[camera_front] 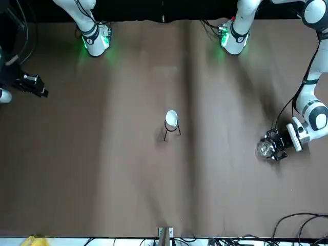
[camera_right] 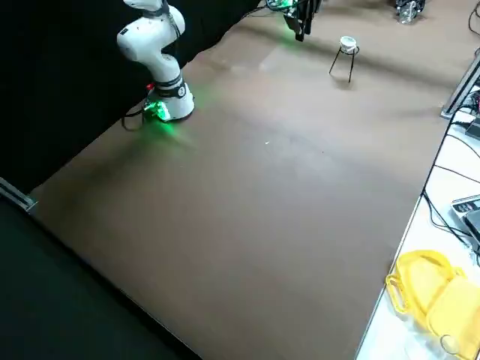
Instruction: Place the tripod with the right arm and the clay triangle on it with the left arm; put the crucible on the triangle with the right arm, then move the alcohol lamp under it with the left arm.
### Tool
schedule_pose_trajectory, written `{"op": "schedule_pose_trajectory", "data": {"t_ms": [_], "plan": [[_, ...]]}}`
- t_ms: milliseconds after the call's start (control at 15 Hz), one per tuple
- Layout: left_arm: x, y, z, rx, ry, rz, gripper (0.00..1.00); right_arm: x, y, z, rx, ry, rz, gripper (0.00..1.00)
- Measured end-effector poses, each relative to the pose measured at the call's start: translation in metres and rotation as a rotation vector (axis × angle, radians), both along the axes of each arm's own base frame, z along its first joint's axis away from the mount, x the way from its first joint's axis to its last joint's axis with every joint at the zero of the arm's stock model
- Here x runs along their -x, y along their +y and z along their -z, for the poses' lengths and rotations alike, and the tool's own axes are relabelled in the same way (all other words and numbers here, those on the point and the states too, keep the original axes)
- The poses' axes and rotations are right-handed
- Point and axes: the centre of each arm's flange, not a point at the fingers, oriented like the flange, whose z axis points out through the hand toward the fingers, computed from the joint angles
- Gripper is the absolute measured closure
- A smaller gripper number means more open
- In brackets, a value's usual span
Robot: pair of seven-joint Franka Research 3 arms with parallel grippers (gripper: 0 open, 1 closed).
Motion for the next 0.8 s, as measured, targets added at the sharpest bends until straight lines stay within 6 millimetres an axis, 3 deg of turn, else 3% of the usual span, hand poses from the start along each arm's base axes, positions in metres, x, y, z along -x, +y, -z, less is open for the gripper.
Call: {"op": "schedule_pose_trajectory", "data": {"t_ms": [267, 400, 800], "plan": [[0.001, -0.014, 0.004, 0.03, 0.01, -0.001, 0.12, 0.003, 0.013, 0.009, 0.033, -0.002, -0.026, 0.66], [0.004, -0.034, 0.008, 0.076, 0.025, -0.005, 0.12, 0.003, 0.016, 0.013, 0.045, 0.003, -0.035, 0.6], [0.029, -0.118, 0.011, 0.145, 0.097, -0.026, 0.12, 0.003, 0.026, 0.012, 0.053, -0.012, -0.057, 0.11]]}}
